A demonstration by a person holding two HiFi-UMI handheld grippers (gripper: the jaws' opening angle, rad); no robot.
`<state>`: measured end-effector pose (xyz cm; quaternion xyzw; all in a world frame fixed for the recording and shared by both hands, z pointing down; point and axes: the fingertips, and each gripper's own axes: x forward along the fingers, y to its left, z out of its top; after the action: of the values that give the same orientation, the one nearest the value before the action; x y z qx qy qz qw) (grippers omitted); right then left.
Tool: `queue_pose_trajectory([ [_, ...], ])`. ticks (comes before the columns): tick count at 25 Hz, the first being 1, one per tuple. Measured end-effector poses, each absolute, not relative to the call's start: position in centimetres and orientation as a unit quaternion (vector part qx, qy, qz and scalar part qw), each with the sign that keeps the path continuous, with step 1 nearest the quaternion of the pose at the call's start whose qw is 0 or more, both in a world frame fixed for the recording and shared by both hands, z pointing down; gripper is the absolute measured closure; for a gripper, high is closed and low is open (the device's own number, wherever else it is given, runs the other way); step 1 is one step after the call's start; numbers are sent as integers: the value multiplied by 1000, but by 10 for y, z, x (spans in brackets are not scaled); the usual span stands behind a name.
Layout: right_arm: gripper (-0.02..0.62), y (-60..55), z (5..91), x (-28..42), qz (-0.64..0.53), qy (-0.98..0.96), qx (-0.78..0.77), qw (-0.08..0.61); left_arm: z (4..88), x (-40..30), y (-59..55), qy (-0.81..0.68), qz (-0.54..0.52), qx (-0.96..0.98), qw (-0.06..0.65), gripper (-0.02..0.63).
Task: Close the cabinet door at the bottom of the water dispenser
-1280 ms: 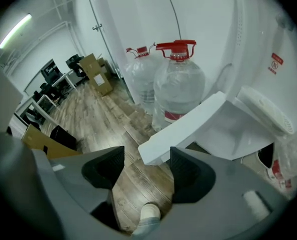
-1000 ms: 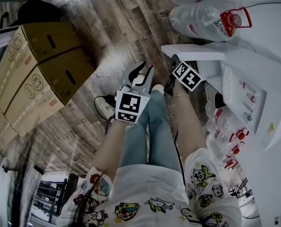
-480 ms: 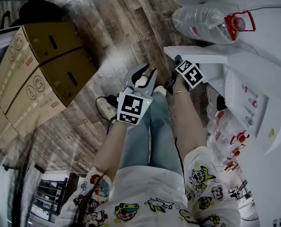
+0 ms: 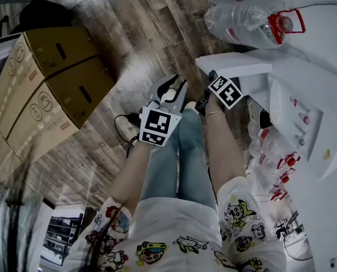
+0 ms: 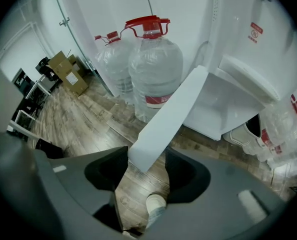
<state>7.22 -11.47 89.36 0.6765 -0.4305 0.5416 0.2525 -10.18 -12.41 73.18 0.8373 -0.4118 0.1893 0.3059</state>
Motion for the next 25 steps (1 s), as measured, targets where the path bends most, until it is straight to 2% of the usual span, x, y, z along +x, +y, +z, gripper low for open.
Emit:
queue_pose_trajectory([
  [14, 389, -35, 893, 104, 512, -451, 669, 297, 746, -62, -92, -393, 210, 843, 302, 518],
  [25, 407, 30, 895, 168, 492, -482, 643, 334, 753, 2, -42, -397, 217, 838, 304, 518],
])
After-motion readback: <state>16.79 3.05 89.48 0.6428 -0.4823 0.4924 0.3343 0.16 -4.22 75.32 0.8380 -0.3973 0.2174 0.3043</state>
